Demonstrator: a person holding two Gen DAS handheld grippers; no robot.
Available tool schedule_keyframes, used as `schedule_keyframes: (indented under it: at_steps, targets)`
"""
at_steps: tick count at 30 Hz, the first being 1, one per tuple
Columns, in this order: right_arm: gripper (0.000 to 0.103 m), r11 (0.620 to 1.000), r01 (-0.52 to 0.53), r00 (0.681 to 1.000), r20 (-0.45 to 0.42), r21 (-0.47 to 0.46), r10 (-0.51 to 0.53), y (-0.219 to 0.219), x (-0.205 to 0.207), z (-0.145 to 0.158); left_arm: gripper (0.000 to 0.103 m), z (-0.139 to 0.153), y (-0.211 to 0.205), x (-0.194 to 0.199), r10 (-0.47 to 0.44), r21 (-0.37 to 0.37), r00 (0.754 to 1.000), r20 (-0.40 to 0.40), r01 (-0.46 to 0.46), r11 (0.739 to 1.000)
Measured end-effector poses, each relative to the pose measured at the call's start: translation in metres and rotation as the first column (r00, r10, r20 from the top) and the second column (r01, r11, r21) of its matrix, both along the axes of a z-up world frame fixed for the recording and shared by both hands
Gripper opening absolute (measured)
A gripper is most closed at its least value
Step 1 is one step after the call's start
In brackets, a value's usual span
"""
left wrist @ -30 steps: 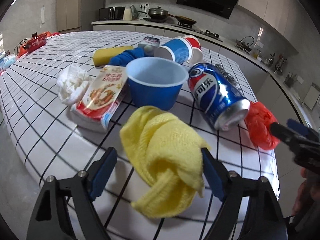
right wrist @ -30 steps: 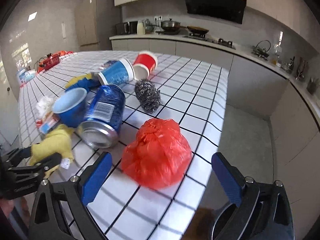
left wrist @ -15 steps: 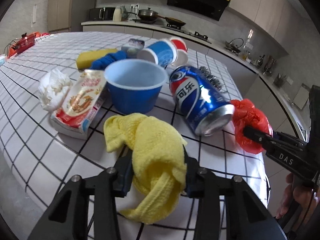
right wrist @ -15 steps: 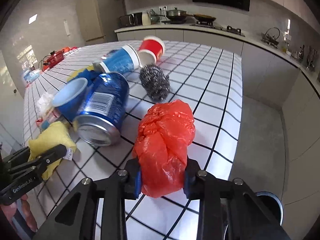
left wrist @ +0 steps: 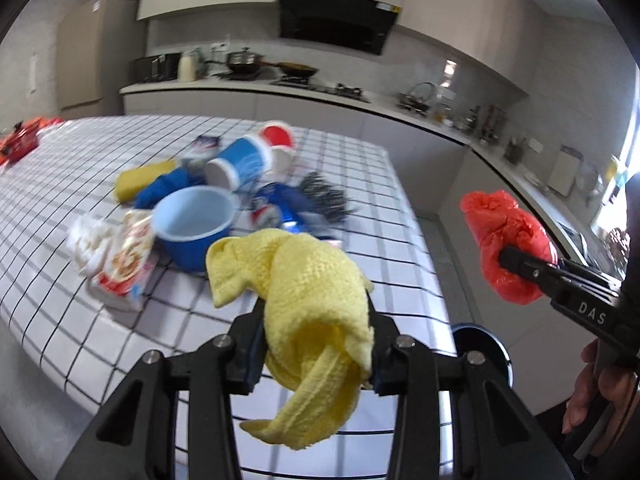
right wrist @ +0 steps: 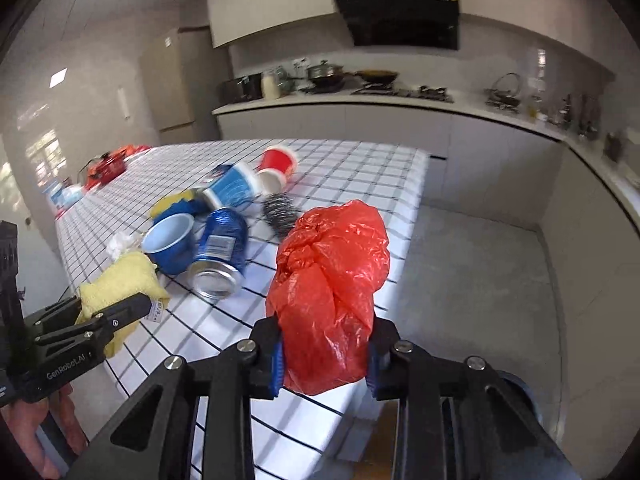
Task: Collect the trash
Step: 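Carry the red bag and yellow cloth over the black bin and release both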
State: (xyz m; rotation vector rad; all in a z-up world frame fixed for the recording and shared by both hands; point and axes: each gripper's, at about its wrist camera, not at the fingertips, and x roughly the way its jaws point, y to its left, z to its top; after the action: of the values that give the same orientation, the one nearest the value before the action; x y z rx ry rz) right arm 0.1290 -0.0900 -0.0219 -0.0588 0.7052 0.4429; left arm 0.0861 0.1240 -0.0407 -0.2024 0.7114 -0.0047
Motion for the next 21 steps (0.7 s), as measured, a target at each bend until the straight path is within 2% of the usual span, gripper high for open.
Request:
schedule_keyframes:
  at_steps: [9, 14, 21]
  targets:
    - [0.032, 0.983, 0.183, 0.983, 0.006, 0.0, -0.183, -0.078, -0.026, 0.005, 0.041, 0.006, -0.064, 0.013, -0.185, -0.004, 0.983, 0.01, 0.185, 0.983]
    - [0.032, 0.963, 0.271, 0.963, -0.002, -0.007, -0.271, -0.124, -0.042, 0.001, 0.041, 0.003, -0.103, 0.019, -0.282, -0.004, 0.959, 0.006, 0.282, 0.959]
    - [0.033, 0.942, 0.334, 0.942, -0.016, -0.03, -0.334, -0.172, -0.053, -0.012, 0.041, -0.002, -0.155, 0.023, -0.384, -0.004, 0.923, 0.001, 0.384, 0.923]
